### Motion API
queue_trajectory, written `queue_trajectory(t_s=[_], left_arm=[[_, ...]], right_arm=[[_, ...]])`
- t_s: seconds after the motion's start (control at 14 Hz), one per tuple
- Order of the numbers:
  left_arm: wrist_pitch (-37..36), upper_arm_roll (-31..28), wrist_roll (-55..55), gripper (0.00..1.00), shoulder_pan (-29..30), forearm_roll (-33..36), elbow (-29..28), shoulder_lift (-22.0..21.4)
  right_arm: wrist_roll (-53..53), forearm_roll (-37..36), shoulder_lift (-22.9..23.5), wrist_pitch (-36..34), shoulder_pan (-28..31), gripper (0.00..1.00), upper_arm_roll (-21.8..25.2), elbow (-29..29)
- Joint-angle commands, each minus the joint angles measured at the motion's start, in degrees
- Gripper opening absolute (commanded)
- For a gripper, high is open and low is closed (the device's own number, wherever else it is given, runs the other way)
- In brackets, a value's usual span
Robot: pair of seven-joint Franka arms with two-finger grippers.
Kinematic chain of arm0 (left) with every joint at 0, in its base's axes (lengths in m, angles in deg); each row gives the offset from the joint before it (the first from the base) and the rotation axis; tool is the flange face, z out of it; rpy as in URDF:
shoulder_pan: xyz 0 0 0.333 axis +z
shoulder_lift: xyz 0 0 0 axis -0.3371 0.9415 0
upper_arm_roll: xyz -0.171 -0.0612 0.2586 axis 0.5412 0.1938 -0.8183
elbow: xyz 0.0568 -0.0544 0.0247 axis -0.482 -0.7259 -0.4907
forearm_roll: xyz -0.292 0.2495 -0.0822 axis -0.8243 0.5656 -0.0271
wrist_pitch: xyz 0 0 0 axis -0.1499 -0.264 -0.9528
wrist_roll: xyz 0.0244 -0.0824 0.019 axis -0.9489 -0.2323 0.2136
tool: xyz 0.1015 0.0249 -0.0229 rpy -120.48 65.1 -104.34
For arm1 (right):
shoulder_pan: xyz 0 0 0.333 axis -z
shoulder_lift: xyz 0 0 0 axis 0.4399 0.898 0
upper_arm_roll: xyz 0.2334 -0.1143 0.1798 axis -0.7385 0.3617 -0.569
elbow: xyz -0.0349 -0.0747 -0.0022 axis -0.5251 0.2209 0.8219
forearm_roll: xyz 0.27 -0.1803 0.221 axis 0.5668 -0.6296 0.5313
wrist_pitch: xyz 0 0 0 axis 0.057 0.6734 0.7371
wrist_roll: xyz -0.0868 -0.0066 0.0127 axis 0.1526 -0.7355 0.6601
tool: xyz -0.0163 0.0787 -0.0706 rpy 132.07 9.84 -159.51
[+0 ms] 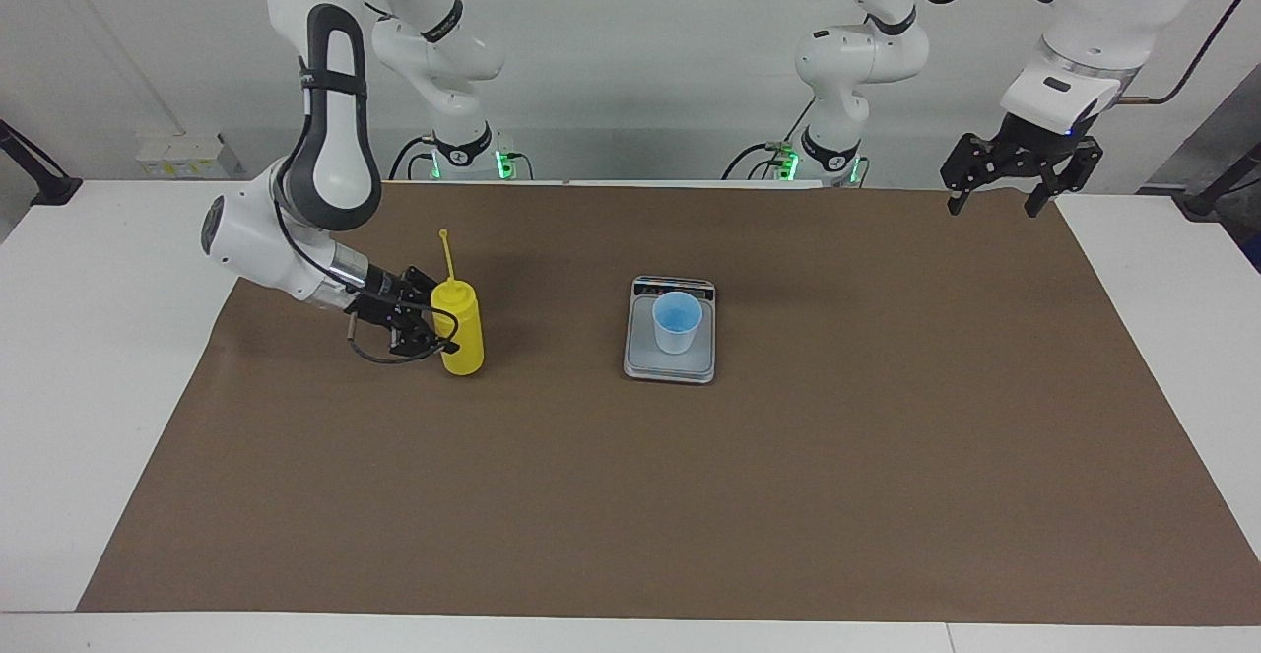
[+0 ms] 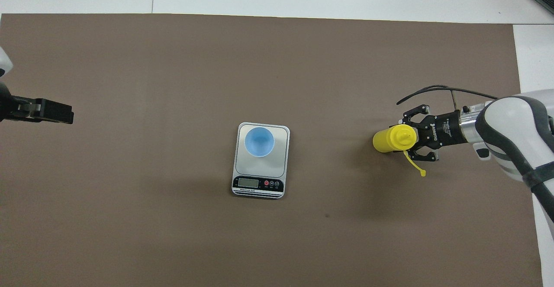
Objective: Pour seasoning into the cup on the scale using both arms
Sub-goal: 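Lift the yellow bottle with the right gripper and move it over the cup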
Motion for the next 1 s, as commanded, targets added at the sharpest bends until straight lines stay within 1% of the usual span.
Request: queue_trajectory(t_s=[0.0,0.14,0.29,0.43,0.57,0.86,0.93], left_arm=[[0.1,0.3,-0.9,1.00,0.6,-0.8,-2.3,-0.9],[0.0,0.3,-0.8,1.00,0.2,-0.8,-2.8,-1.2],[0.9,0.3,-1.4,1.00,0.8,-0.8,-2.6,-1.0],[1.7,0.1,-1.6,1.00,1.7,-1.3,-2.6,-0.8],[1.2,0.1,-5.1,1.00,2.8,-2.9,-2.1,-0.6],[1.5,0.0,-5.1,1.00,3.2,-3.3,-2.3,-0.7],[1.3,0.0,-5.1,1.00,3.3,-3.3,-2.3,-0.7]], right_arm=[[-9.4,-4.8,-1.0,4.4,-5.5,0.00,-0.1,2.6],[-18.1,-13.0,-0.7,7.2,-10.6,0.00,-0.1,5.3],[-28.6,-23.1,0.9,8.6,-16.4,0.00,-0.1,9.4],[-36.7,-30.9,2.2,9.9,-20.2,0.00,-0.2,12.5],[-39.3,-36.8,2.9,10.0,-23.6,0.00,-0.1,14.4],[-42.2,-52.4,3.8,10.5,-30.3,0.00,-0.1,17.8],[-42.8,-56.6,3.9,12.1,-31.5,0.00,-0.1,18.2]])
